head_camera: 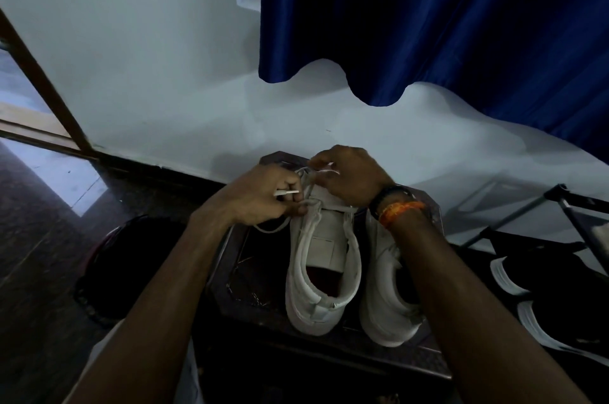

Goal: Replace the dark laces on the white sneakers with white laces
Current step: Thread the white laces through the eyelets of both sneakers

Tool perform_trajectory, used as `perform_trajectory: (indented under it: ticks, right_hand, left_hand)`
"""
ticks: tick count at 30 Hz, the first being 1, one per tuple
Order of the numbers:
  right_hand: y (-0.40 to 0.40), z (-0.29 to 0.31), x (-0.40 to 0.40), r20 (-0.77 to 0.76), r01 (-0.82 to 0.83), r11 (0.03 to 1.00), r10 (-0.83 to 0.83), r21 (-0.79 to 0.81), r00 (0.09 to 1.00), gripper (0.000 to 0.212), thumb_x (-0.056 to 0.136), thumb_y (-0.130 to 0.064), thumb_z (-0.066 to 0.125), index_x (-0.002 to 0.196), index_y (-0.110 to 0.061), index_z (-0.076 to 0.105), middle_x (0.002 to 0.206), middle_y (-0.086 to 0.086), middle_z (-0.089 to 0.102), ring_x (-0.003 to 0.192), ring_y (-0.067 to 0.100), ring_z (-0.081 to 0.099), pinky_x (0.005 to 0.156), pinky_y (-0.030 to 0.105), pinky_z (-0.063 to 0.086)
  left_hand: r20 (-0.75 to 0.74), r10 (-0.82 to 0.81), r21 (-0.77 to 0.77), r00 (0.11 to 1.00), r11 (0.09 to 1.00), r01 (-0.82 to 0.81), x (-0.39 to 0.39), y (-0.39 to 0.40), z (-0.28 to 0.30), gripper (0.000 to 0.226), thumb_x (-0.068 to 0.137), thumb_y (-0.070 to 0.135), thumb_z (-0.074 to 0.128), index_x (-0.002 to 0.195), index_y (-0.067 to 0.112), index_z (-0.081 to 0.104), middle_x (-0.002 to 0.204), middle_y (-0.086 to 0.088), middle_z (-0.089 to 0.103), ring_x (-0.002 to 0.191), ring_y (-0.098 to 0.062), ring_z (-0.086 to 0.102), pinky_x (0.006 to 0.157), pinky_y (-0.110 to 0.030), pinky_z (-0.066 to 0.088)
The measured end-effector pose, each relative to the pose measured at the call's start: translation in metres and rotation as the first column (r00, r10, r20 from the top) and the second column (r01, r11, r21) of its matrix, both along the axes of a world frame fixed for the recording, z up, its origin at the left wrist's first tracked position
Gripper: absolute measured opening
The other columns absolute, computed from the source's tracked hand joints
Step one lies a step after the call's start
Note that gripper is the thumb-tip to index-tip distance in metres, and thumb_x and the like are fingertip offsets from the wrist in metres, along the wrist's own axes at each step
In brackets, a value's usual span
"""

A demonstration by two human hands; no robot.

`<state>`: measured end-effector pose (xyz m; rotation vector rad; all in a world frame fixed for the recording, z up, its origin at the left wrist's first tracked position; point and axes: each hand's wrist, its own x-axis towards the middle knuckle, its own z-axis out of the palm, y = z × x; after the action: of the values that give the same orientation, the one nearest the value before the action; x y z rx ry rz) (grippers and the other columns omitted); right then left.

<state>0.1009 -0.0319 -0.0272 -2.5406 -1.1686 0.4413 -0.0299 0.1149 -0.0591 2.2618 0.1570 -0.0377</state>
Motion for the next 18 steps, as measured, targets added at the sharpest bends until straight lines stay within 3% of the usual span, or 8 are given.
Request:
perform_trajectory:
  ticks: [2,4,6,8,11,14,16,18]
  right_hand:
    - [0.01,-0.007,0.0,-0.02,-0.04,0.996,0.039,-0.08,0.999,0.049,0.088,-0.048,0.057,0.134,-0.032,0.061,0.135,0.0,0.062,0.126,0.027,0.052,0.109,0.042,0.041]
    - [0.016,-0.01,-0.001,-0.053,-0.083,0.988,0.076,-0.133,0.996,0.054,0.084,-0.05,0.049,0.137,-0.041,0.056,0.139,-0.002,0.06,0.131,0.029,0.048,0.11,0.049,0.04]
    - [0.02,-0.009,-0.001,-0.073,-0.125,0.981,0.116,-0.148,0.991,0.049,0.081,-0.046,0.048,0.129,-0.042,0.062,0.132,0.0,0.065,0.123,0.028,0.055,0.105,0.046,0.046]
    - [0.023,-0.007,0.0,-0.06,-0.122,0.981,0.115,-0.15,0.992,0.032,0.085,-0.035,0.06,0.115,-0.031,0.072,0.119,0.004,0.07,0.11,0.027,0.061,0.095,0.041,0.052]
    - [0.022,-0.006,0.005,0.061,-0.058,0.995,0.063,-0.086,0.996,0.023,0.086,-0.032,0.07,0.107,-0.024,0.074,0.113,0.005,0.07,0.104,0.027,0.063,0.084,0.032,0.049]
    - [0.012,0.003,0.01,0.135,0.077,0.992,-0.09,0.098,0.987,0.016,0.085,-0.034,0.073,0.093,-0.021,0.073,0.102,0.005,0.072,0.097,0.026,0.065,0.081,0.033,0.051]
    - [0.001,0.014,0.014,-0.022,0.242,0.928,-0.246,0.282,0.969,0.018,0.084,-0.035,0.075,0.083,-0.018,0.07,0.089,0.004,0.075,0.085,0.021,0.071,0.079,0.037,0.057]
    - [-0.008,0.027,0.013,-0.371,0.472,0.759,-0.323,0.448,0.871,0.013,0.086,-0.023,0.074,0.084,-0.011,0.069,0.085,0.01,0.076,0.073,0.022,0.075,0.073,0.04,0.062]
  left_hand:
    - [0.016,-0.008,0.001,1.0,1.0,0.008,0.001,0.0,-0.001,0.016,0.084,0.032,0.081,0.086,0.018,0.073,0.082,0.005,0.073,0.08,-0.01,0.067,0.076,-0.03,0.052]
    - [0.031,-0.021,-0.02,0.999,1.0,0.022,0.001,0.002,-0.002,0.012,0.086,0.03,0.079,0.085,0.02,0.072,0.085,0.007,0.073,0.084,-0.01,0.068,0.083,-0.039,0.054]
    - [0.046,-0.06,-0.083,0.997,0.994,0.064,0.0,0.004,-0.002,0.009,0.09,0.026,0.075,0.085,0.021,0.07,0.084,0.008,0.072,0.085,-0.011,0.068,0.086,-0.041,0.053]
    - [0.051,-0.091,-0.193,0.995,0.976,0.1,-0.003,0.008,0.0,0.008,0.093,0.021,0.071,0.086,0.019,0.069,0.085,0.007,0.071,0.085,-0.012,0.067,0.085,-0.038,0.051]
    - [0.115,-0.07,-0.38,0.991,0.919,0.109,-0.009,0.015,0.006,0.007,0.095,0.009,0.066,0.09,0.005,0.064,0.091,-0.003,0.07,0.086,-0.013,0.063,0.084,-0.035,0.048]
    - [0.241,-0.019,-0.579,0.97,0.8,0.159,-0.015,0.021,0.014,0.011,0.097,0.006,0.057,0.091,-0.003,0.055,0.111,-0.022,0.071,0.097,-0.026,0.067,0.086,-0.038,0.053]
    - [0.294,0.03,-0.681,0.955,0.708,0.187,-0.017,0.023,0.018,0.008,0.099,0.007,0.05,0.093,0.002,0.051,0.114,-0.025,0.07,0.108,-0.036,0.066,0.09,-0.04,0.054]
    - [0.313,0.097,-0.738,0.945,0.651,0.177,-0.018,0.024,0.019,0.006,0.097,0.008,0.048,0.092,0.004,0.049,0.105,-0.024,0.072,0.107,-0.039,0.066,0.092,-0.044,0.054]
